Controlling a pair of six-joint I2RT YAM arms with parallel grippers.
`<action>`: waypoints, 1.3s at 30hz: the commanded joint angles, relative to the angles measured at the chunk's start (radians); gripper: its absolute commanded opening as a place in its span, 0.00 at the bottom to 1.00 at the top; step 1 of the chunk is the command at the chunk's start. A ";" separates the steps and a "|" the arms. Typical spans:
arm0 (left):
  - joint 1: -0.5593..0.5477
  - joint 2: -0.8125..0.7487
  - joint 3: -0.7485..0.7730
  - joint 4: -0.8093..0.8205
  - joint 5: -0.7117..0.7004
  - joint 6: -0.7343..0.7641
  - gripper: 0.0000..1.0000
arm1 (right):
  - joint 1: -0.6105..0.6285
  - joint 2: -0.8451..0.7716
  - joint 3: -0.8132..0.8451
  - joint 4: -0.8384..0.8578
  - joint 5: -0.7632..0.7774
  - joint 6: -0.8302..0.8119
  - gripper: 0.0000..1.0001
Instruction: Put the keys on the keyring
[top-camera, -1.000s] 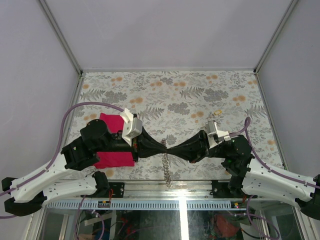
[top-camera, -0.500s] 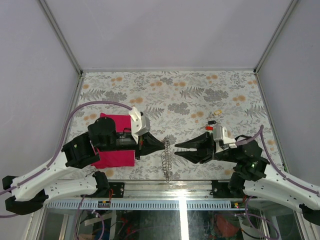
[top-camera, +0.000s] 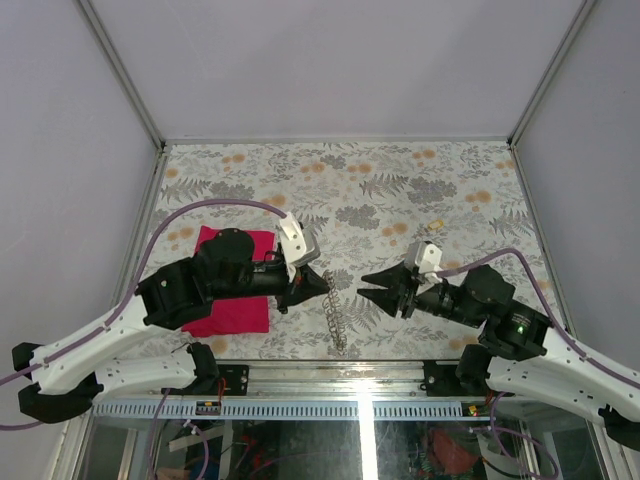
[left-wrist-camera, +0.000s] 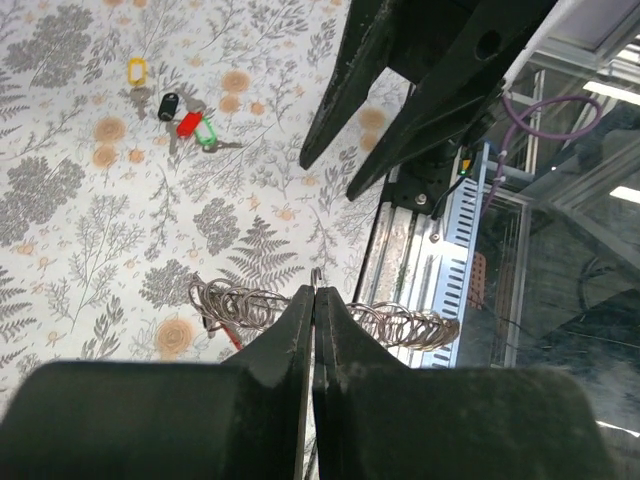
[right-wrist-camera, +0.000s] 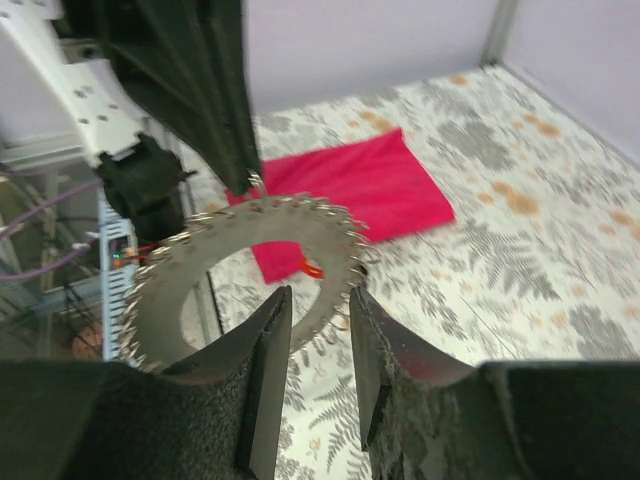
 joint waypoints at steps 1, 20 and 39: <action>-0.003 0.002 0.033 0.015 -0.070 0.019 0.00 | 0.005 0.053 0.100 -0.165 0.212 0.027 0.36; -0.003 0.007 -0.002 0.072 0.146 0.046 0.00 | 0.005 0.151 0.090 0.142 -0.271 -0.023 0.45; -0.003 0.004 0.016 0.063 0.207 0.059 0.00 | 0.005 0.212 0.100 0.162 -0.348 -0.011 0.21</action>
